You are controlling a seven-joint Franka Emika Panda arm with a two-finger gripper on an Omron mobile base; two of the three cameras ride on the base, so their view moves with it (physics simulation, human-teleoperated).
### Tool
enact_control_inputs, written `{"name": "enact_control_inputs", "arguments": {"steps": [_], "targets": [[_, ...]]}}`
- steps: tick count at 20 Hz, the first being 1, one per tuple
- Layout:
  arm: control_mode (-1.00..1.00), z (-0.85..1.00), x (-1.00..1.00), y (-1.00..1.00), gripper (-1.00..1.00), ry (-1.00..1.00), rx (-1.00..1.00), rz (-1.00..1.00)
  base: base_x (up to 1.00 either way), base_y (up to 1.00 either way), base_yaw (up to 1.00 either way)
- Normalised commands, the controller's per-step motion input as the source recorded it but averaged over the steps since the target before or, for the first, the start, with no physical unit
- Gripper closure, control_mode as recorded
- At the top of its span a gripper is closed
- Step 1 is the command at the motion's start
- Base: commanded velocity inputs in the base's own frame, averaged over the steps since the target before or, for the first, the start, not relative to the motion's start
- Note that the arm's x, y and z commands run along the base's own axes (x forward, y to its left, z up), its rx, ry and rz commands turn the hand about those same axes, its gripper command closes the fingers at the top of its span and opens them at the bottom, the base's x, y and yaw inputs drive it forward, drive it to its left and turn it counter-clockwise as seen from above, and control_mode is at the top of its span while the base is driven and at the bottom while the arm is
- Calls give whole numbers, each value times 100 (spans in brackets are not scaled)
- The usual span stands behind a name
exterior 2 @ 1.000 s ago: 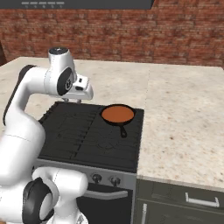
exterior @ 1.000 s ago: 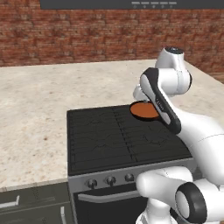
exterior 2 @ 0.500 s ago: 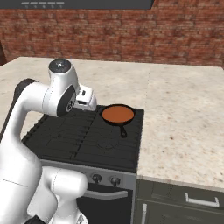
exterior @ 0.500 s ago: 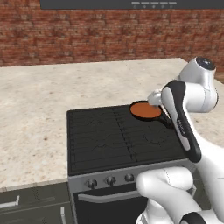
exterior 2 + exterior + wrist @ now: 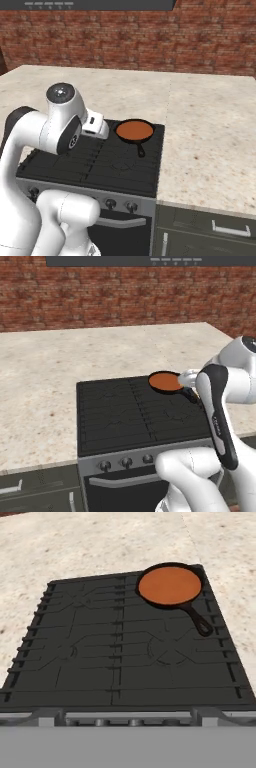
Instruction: Retrieve the steak from the fridge and place it on the saucepan with marinade on the stove.
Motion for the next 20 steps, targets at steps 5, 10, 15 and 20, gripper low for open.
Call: {"name": "enact_control_inputs", "arguments": {"steps": [5,10,15,20], "targets": [[-100,-3,-32,2,-100,0,-1,4,0,0,0],[-100,0,-14,0,-100,-8,0,0,0,0,0],[-100,-3,-47,0,-100,-14,0,0,0,0,0],[-100,-21,-53,0,-100,-8,0,2,0,0,0]]}}
